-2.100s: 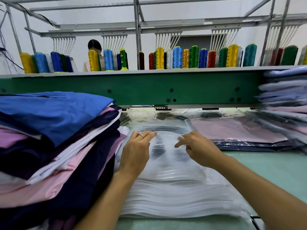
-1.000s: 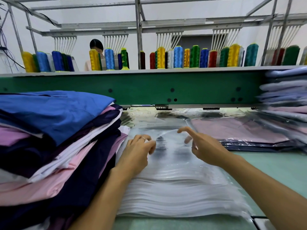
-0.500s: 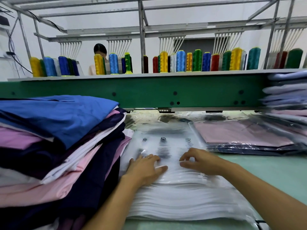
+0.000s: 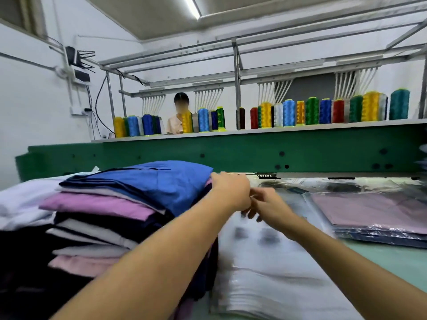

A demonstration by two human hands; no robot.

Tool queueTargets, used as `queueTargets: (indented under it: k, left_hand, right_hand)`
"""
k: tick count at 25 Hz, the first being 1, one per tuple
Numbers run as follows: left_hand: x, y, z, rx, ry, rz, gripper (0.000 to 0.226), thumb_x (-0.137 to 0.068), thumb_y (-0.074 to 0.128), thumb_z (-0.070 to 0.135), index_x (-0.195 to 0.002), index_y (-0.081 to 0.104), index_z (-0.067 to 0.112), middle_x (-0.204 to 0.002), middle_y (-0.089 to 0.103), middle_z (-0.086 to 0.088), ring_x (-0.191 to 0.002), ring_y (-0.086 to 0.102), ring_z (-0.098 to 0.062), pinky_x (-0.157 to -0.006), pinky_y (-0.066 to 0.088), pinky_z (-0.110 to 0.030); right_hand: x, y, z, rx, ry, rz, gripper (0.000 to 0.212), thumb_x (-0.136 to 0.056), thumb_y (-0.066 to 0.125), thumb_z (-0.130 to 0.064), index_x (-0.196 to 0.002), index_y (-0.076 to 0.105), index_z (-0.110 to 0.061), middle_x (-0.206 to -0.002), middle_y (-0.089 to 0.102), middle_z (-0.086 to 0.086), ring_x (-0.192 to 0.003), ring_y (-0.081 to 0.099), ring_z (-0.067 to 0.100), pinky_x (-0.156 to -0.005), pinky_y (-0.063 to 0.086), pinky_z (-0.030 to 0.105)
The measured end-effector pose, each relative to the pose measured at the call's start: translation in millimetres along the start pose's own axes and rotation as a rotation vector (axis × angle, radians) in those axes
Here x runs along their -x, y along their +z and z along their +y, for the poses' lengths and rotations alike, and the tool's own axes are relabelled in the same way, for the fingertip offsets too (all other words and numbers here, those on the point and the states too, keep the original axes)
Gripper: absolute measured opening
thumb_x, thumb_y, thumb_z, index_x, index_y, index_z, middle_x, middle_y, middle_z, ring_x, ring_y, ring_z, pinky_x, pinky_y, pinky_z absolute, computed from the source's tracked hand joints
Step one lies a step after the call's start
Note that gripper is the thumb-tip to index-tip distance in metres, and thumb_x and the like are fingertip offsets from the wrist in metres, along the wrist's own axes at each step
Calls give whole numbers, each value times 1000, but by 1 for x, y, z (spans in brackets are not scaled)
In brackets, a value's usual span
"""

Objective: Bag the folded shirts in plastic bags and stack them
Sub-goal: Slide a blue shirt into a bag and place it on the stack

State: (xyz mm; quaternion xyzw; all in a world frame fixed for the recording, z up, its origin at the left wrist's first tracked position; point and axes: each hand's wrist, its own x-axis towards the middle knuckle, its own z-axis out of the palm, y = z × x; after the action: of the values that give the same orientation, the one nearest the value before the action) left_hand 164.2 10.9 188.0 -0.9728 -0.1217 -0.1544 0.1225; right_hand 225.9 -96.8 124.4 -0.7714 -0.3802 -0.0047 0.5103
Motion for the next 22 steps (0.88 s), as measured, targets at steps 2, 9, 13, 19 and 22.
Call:
queueTargets:
  k: [2,9,13,19,22]
  left_hand:
    - [1,-33,-38,-52,-131,-11,40,-89,56,30,-126,52,14,-128,59,-11,-118,56,-37,-103,39,-56]
    - [40,-71,-232,-18,-634,-235,55,-95,49,53,-132,58,13,-139,56,-10,-121,56,-34,-103,45,-43]
    - [62,-51,-281,144,-625,-259,87,-89,48,73,-142,50,4,-148,49,-13,-130,51,-31,-104,40,-37]
    - [55,-49,-292,468,-645,-453,79,-89,45,75,-143,50,18,-149,46,-7,-130,51,-27,-107,39,-36]
    - [48,-42,-302,552,-638,-473,79,-85,51,76,-137,57,17,-145,53,-6,-127,55,-27,-113,38,-40]
  right_hand:
    - [-12,25,-40,-275,42,-17,23,-98,46,-3,-106,67,-6,-83,74,15,-66,62,19,-55,49,26]
    - [-55,84,-99,-568,314,-13,11,-95,63,-24,-100,56,-17,-98,55,7,-79,54,23,-60,49,28]
    - [-69,97,-102,-673,407,62,10,-94,65,-21,-86,59,-20,-75,50,0,-53,45,15,-41,35,24]
    - [-87,108,-98,-646,417,164,17,-89,69,-12,-105,66,-11,-78,56,9,-52,46,20,-44,34,20]
    - [-92,104,-97,-696,416,208,12,-87,68,-3,-97,66,-11,-79,60,11,-56,54,22,-43,45,20]
